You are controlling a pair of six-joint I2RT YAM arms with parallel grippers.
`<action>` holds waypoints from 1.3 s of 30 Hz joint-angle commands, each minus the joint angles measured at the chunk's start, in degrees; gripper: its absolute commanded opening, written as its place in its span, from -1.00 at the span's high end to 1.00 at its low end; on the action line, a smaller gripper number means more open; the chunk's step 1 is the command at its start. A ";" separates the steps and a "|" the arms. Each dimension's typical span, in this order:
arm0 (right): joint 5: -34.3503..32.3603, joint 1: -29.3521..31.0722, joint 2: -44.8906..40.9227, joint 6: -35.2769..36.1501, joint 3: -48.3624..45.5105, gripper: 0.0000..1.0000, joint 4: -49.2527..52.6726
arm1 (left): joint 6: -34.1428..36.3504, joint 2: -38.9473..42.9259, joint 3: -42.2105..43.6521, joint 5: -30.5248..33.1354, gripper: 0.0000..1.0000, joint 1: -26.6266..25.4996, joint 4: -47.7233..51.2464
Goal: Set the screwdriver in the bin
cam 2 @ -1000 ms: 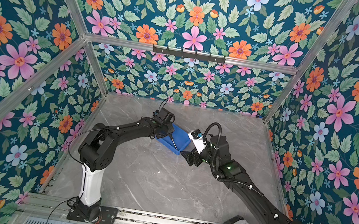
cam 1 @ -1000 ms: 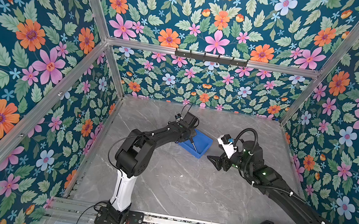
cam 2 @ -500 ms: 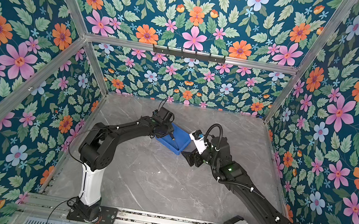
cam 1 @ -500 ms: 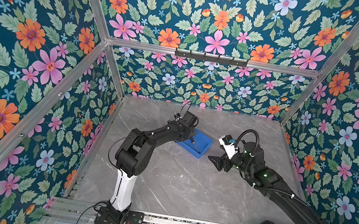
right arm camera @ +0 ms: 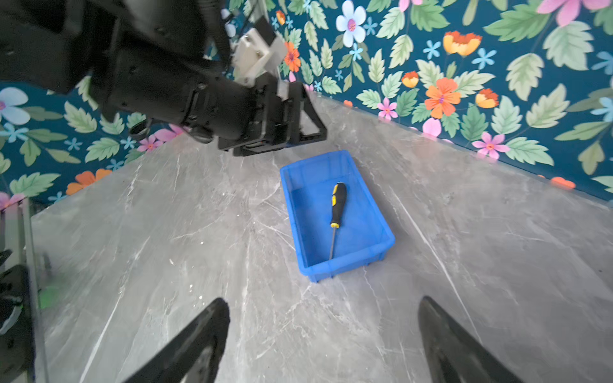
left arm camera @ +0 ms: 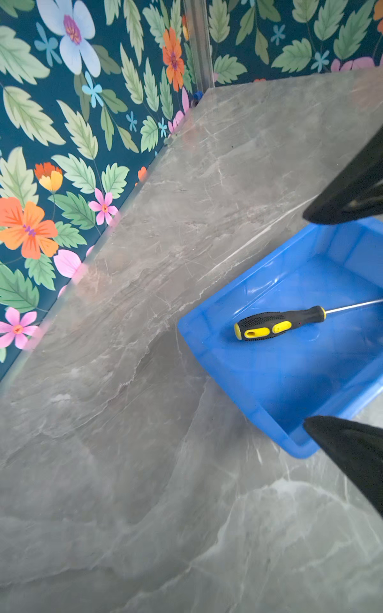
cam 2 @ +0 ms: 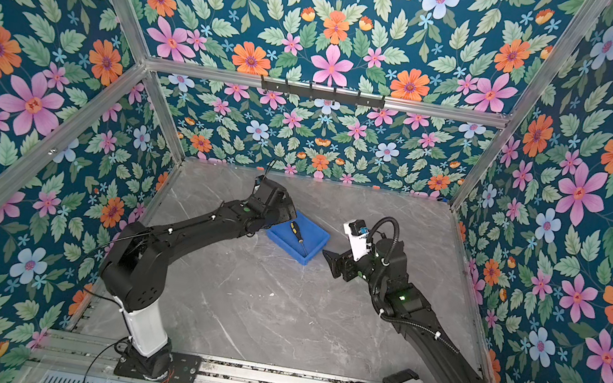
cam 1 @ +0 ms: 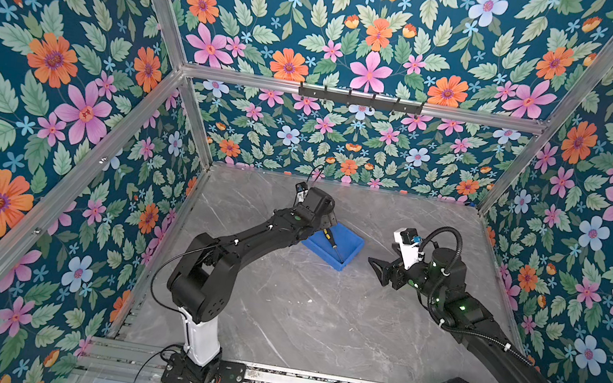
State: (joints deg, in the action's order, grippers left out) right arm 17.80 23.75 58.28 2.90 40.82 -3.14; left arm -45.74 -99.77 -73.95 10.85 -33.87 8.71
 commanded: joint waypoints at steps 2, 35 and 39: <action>-0.58 -2.40 -1.98 -2.46 -1.40 -0.82 -3.14 | 12.65 6.08 7.61 6.09 -0.94 -0.14 -14.04; -12.09 -28.08 17.23 -7.03 -24.93 -0.99 -44.71 | 47.82 16.49 59.49 -2.17 -1.00 29.31 -75.34; -10.95 -28.09 21.92 -6.61 -25.08 -0.99 -49.04 | 45.97 8.91 58.75 -5.39 -1.00 32.10 -81.07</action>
State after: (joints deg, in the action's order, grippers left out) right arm 5.52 -4.34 78.48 -4.05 15.77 -44.58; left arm 1.17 -87.48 -15.35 8.84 -2.83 -63.11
